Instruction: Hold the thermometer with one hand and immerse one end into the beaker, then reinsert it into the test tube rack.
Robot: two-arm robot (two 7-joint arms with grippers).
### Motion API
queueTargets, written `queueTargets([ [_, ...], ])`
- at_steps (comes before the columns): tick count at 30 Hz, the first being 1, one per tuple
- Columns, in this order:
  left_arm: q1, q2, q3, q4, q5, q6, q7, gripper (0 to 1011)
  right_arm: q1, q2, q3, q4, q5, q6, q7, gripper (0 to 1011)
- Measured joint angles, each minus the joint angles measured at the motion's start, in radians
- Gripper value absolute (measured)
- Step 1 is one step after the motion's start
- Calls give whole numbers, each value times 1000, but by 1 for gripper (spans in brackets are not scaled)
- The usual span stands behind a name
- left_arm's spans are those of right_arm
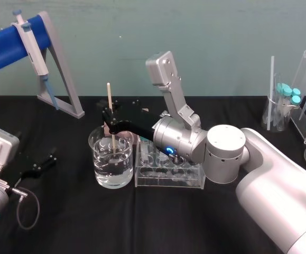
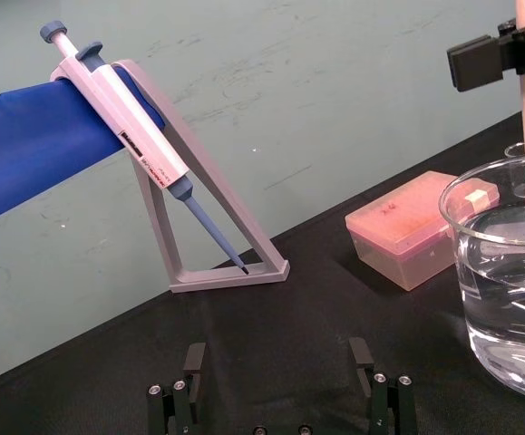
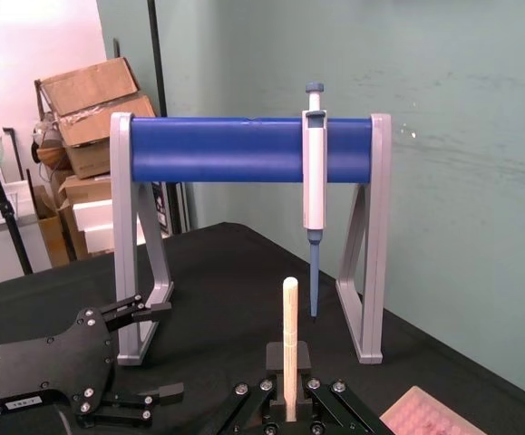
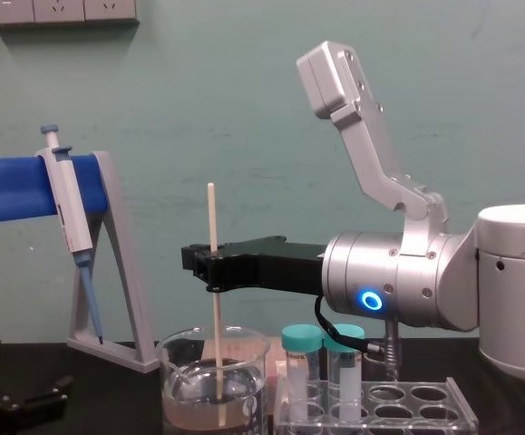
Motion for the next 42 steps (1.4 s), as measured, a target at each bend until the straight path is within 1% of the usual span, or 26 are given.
queueTargets([
  [9,0,0,0,0,0,0,0,1004,-12,-11,14,4,-18,3,15,51],
  [15,0,0,0,0,0,0,0,1004,-16,-17,22,5,-27,-6,31,49],
  [42,0,0,0,0,0,0,0,1004,-15,-14,19,4,-25,-4,24,49],
])
